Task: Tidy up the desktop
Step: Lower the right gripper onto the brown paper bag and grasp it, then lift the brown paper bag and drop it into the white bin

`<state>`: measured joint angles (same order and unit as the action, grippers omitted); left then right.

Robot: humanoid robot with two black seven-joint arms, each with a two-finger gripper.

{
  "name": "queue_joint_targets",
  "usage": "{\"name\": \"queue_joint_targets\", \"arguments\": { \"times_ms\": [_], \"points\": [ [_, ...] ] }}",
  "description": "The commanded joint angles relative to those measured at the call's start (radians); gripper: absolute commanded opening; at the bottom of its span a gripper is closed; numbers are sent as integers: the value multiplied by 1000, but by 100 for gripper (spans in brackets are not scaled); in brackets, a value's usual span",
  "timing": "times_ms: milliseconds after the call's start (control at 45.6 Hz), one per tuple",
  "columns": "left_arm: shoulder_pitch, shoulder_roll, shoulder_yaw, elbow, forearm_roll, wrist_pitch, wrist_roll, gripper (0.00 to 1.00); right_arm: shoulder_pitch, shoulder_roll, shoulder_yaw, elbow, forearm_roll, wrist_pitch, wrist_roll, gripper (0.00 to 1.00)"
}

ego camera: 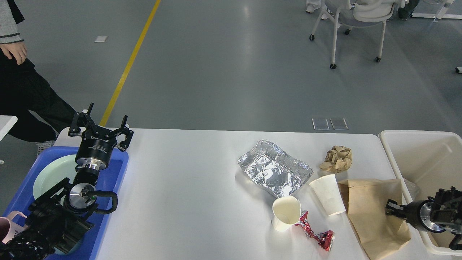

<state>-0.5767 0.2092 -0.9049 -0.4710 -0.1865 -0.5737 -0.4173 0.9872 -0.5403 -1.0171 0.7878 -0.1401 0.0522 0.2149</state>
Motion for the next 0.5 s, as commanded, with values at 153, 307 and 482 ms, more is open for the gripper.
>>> {"name": "queue_joint_targets", "arguments": {
  "times_ms": [153,307,482],
  "points": [
    [0,1,0,0,1,0,0,97,24,-43,-8,11,8,9,1,0],
    [0,-1,0,0,1,0,0,97,96,-105,-26,31,-1,40,3,0],
    [0,-1,0,0,-1,0,0,97,330,-159,-110,62,-7,191,12,0]
  ]
}}
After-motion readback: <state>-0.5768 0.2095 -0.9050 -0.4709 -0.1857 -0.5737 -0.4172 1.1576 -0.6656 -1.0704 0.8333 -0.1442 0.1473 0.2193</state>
